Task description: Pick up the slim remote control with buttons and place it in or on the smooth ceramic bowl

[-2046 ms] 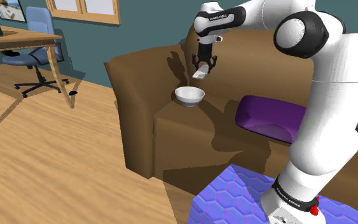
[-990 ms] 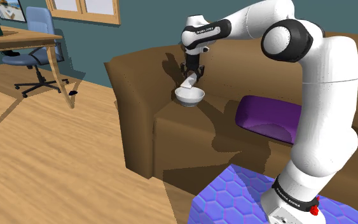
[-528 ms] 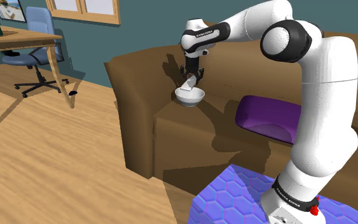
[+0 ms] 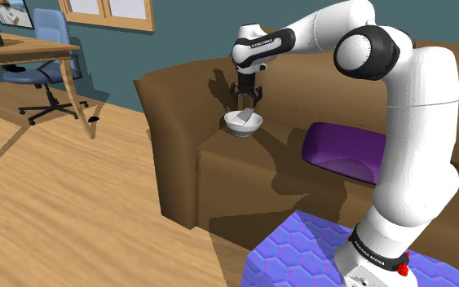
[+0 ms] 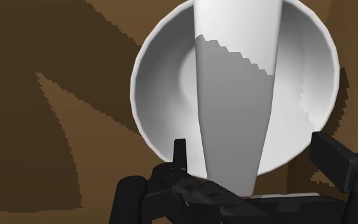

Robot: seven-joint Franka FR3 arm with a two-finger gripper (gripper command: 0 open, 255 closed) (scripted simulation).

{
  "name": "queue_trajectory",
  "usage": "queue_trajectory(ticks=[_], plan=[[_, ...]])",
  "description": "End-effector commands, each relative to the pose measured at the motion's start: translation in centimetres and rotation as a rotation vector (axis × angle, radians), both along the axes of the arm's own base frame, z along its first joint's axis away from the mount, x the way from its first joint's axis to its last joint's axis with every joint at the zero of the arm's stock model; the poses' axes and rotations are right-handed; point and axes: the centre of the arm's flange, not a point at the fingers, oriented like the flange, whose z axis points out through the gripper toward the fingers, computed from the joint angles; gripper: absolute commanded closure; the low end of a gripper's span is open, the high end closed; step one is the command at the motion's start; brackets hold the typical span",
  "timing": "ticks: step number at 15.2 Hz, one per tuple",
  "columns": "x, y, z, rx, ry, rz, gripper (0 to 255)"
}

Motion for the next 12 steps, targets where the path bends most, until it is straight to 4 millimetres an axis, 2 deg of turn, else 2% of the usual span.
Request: queue_trajectory(ticks=[1,4,12], plan=[[0.0,0.2,1.3,0.0,0.0,0.0,0],[-0.1,0.6,5.0,0.0,0.0,0.0,0],[-0.1,0.6,5.0,0.0,0.0,0.0,0]])
